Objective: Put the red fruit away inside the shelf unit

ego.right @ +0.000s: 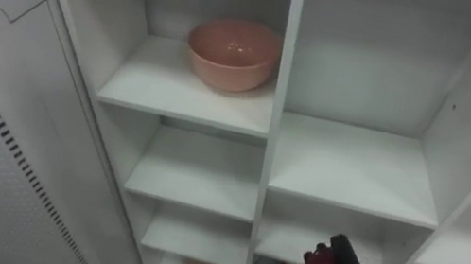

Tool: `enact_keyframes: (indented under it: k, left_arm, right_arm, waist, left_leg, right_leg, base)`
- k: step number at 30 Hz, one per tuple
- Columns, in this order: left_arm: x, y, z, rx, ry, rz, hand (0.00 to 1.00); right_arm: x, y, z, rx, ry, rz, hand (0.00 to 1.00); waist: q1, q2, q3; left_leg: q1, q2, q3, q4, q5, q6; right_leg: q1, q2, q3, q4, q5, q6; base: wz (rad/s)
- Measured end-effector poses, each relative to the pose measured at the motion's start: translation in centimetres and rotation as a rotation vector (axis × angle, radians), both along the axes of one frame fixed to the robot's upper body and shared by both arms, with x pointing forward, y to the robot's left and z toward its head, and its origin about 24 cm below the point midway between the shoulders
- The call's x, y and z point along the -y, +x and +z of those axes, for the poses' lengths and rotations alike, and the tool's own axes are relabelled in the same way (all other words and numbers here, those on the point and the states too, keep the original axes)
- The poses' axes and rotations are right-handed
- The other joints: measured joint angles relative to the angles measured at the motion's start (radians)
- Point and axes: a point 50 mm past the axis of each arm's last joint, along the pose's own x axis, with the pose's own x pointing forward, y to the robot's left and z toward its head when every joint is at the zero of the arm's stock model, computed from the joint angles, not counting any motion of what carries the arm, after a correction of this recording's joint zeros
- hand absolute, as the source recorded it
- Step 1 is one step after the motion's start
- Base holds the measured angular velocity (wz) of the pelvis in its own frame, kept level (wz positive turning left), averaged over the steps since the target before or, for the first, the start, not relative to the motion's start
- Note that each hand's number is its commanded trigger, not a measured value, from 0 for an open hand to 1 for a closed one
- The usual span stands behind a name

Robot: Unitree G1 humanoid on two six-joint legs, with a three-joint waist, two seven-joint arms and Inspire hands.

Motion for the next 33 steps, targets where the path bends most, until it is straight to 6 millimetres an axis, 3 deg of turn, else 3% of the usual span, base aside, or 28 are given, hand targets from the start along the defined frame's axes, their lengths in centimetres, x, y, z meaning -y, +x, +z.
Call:
enact_keyframes:
  k: [6,13,19,22,28,29,30,33]
  left_arm:
    - [0.1,0.7,0.1,0.022,-0.013,0.023,0.00]
    - [0.0,1.2,0.3,0.045,0.005,0.006,0.00]
    - [-0.6,2.0,0.6,0.089,0.009,0.017,0.00]
    - [-0.7,2.1,0.7,0.098,0.015,0.005,0.00]
    - [-1.1,2.2,0.9,0.109,0.033,0.004,0.00]
    - [-1.1,2.3,0.9,0.114,0.037,0.003,0.00]
    - [-1.2,2.3,0.9,0.118,0.041,0.002,0.00]
    - [-1.4,2.0,0.9,0.116,0.058,0.008,0.00]
  right_arm:
    - [1.5,1.8,1.9,0.000,0.081,-0.094,1.00]
    - [3.5,3.6,5.0,0.038,0.101,-0.150,1.00]
    - [5.6,5.4,10.2,0.127,0.078,-0.199,1.00]
    - [5.7,6.1,11.9,0.143,0.086,-0.207,1.00]
    - [5.7,6.5,13.2,0.127,0.091,-0.230,1.00]
    - [5.9,6.5,13.4,0.125,0.088,-0.239,0.80]
    - [6.2,6.4,13.5,0.122,0.084,-0.248,0.00]
    - [6.9,6.2,13.8,0.113,0.068,-0.279,0.00]
  waist:
    - [0.007,0.002,0.0054]
    - [0.029,0.000,0.0072]
    - [0.043,-0.003,0.0091]
    - [0.049,-0.003,0.0091]
    - [0.053,-0.002,0.0086]
    - [0.055,-0.001,0.0083]
    - [0.056,-0.001,0.0082]
    - [0.060,0.001,0.0076]
  left_leg:
    - [-0.147,-0.012,0.000,0.082,0.008,-0.002]
    - [-0.252,-0.025,-0.002,0.126,0.008,-0.003]
    - [-0.355,-0.026,0.002,0.192,0.008,-0.002]
    - [-0.381,-0.026,0.002,0.207,0.007,0.000]
    - [-0.424,-0.026,0.001,0.248,-0.001,0.004]
    - [-0.433,-0.026,0.001,0.256,-0.002,0.004]
    - [-0.440,-0.026,0.001,0.258,-0.003,0.004]
    - [-0.446,-0.025,0.001,0.268,-0.009,0.005]
  right_leg:
    - [-0.147,-0.036,-0.008,0.108,-0.029,-0.016]
    - [-0.254,-0.046,-0.008,0.165,-0.041,-0.023]
    - [-0.333,-0.067,-0.036,0.218,-0.057,-0.031]
    - [-0.360,-0.073,-0.035,0.236,-0.060,-0.031]
    - [-0.395,-0.074,-0.032,0.268,-0.066,-0.032]
    - [-0.403,-0.074,-0.032,0.273,-0.066,-0.033]
    - [-0.410,-0.074,-0.031,0.277,-0.066,-0.033]
    - [-0.415,-0.076,-0.032,0.288,-0.069,-0.035]
  base:
    - [0.15]
    - [0.08]
    - [0.19]
    - [0.07]
    - [0.00]
    - [0.00]
    - [0.00]
    - [-0.01]
